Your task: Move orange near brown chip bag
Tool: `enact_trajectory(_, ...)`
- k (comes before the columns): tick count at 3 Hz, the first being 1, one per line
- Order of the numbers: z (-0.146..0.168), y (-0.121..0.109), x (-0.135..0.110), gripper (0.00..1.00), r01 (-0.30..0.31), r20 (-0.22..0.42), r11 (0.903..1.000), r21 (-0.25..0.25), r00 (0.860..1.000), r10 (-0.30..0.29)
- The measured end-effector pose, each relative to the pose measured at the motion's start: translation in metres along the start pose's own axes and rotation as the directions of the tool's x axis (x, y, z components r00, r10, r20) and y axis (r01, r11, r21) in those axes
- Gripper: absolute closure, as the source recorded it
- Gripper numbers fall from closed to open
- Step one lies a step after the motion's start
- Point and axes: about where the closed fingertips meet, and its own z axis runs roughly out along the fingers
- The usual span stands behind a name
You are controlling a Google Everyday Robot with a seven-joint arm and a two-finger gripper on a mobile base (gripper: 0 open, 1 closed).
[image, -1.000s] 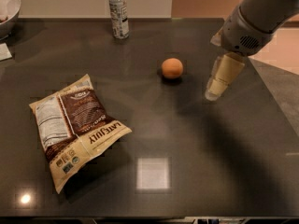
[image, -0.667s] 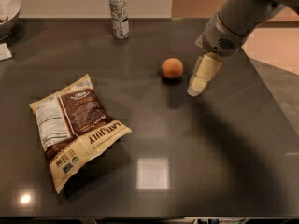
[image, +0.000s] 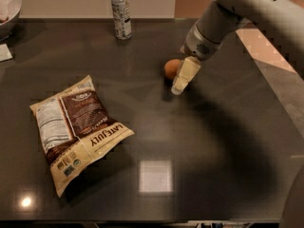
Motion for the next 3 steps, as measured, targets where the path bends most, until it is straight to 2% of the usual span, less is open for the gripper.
enact_trajectory(1,0.023,-0.015,-0.004,0.0,-0.018,0.002,0.9993,-0.032,1.0,0.018)
enact_trajectory(2,0.035,-0.023,-0.005,0.18,-0.033,-0.004,0.9983,-0.049,0.999,0.033)
enact_trajectory(3,0.036,-0.026,-0.002,0.41,-0.048,-0.009,0.9973,-0.056,0.999,0.047)
